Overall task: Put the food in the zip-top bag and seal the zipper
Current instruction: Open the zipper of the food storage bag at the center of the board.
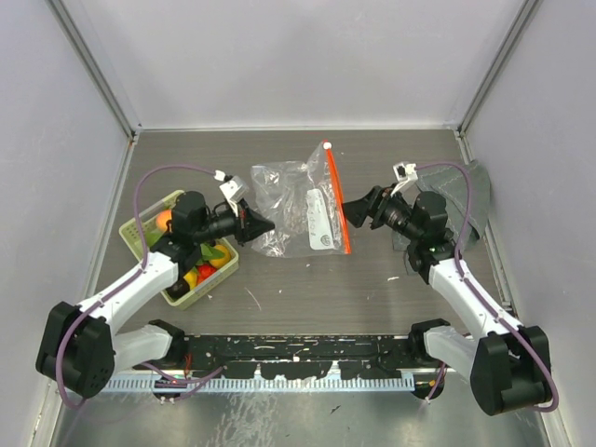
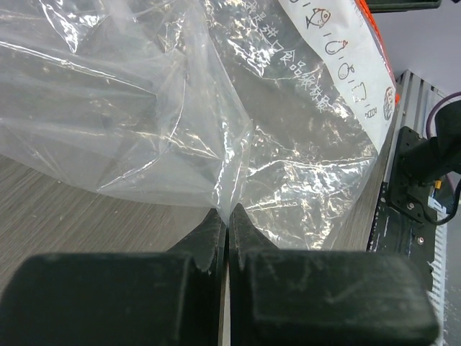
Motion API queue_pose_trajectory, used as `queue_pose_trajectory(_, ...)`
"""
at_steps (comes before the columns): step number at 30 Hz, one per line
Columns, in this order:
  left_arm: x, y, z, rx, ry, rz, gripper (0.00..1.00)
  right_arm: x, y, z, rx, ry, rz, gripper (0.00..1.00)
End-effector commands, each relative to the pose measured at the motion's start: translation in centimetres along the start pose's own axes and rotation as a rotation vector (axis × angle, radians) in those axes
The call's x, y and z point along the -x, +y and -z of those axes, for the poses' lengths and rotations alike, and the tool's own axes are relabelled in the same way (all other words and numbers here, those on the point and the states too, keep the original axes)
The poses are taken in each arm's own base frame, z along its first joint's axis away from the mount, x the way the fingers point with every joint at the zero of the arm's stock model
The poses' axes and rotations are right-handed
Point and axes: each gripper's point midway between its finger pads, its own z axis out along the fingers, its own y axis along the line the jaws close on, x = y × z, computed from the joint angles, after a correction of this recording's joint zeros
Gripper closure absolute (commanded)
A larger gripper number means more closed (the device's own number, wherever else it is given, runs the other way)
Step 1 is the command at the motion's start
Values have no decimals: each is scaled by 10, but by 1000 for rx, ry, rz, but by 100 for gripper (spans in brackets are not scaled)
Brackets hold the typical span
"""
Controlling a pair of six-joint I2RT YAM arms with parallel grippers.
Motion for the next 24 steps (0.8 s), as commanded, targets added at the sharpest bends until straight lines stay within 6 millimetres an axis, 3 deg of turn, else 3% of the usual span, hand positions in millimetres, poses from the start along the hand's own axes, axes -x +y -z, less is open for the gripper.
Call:
queue_pose_trajectory(1, 24, -19, 3, -67, -84, -108, 100, 7, 23, -3, 134, -10, 12, 19)
queue_pose_trajectory(9, 23, -23, -5, -80, -92, -110, 100, -2, 43, -3, 274, 25, -2, 29)
queue_pose_trajectory(14, 28, -24, -12, -78, -126, -94, 100, -10, 48, -4, 299, 47, 0, 41)
queue_pose_trajectory(17, 30, -20, -14, -55, -146, -78, 96, -12, 48, -4, 305, 57, 6, 57)
queue_pose_trajectory(21, 31, -9, -16, 6, -158, -48, 78, -10, 45, -6, 281, 59, 23, 87)
queue_pose_trajectory(24, 32, -1, -14, 60, -174, -29, 63, -6, 42, -8, 245, 50, 49, 99)
